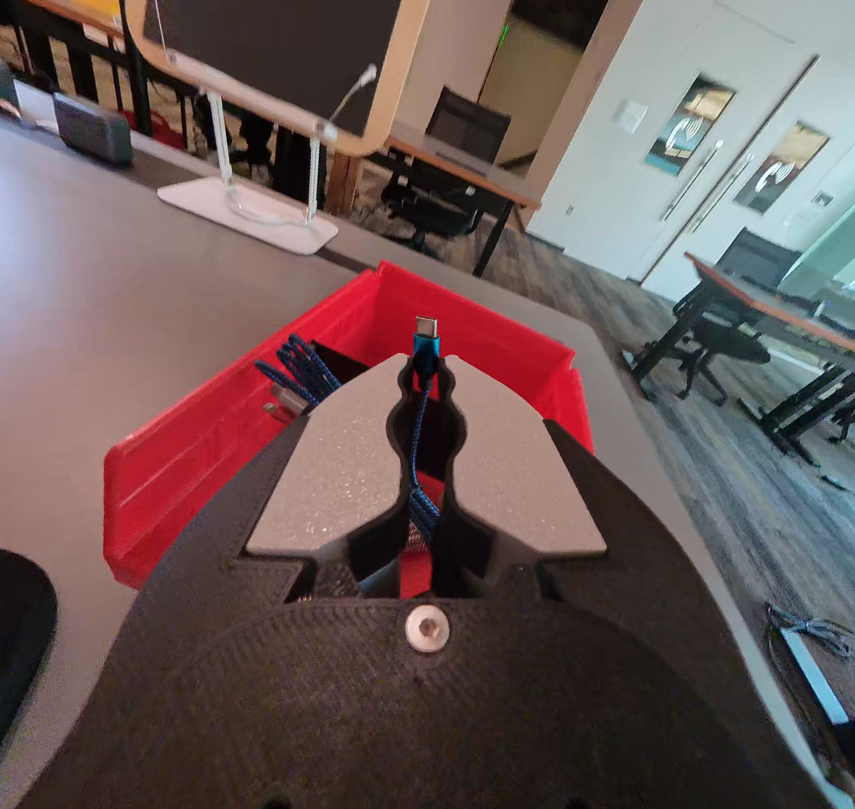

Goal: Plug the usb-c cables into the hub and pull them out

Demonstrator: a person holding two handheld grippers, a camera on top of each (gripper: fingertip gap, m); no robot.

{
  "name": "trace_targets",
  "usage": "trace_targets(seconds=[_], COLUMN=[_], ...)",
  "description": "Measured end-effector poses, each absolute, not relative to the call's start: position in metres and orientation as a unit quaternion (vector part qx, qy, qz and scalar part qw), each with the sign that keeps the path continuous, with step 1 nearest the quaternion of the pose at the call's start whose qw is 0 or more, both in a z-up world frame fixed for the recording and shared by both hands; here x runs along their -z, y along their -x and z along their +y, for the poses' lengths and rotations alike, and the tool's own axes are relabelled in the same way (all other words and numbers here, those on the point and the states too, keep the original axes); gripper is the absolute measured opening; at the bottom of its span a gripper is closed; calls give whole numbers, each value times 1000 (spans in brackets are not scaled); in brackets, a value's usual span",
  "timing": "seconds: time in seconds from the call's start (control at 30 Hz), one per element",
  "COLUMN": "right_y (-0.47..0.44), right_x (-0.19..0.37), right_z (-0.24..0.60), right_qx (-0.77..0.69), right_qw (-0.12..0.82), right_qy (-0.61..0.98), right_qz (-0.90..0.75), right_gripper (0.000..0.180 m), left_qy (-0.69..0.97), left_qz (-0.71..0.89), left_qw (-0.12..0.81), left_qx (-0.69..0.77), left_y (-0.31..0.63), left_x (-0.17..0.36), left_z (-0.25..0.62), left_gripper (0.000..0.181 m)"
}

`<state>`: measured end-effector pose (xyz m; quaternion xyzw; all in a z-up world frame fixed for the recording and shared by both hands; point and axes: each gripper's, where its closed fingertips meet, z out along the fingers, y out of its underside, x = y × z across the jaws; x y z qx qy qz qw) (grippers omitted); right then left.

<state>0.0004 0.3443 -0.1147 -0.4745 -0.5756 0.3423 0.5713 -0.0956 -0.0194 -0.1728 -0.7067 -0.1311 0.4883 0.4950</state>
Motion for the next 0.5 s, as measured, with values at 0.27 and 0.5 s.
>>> trace_targets(seconds=[0.27,0.5], right_y=[2,-18], right_x=[166,102], right_z=[336,315], right_qx=[-351,-445], right_qw=[429,520], right_qy=[560,503], right_qz=[-616,-528], right_gripper=[15,43], left_qy=[703,704], left_qz=[-127,-124], left_qw=[499,499], left_qx=[-490,-490], left_y=[95,95], left_x=[172,172], left_z=[-20,-20], left_gripper=[22,22])
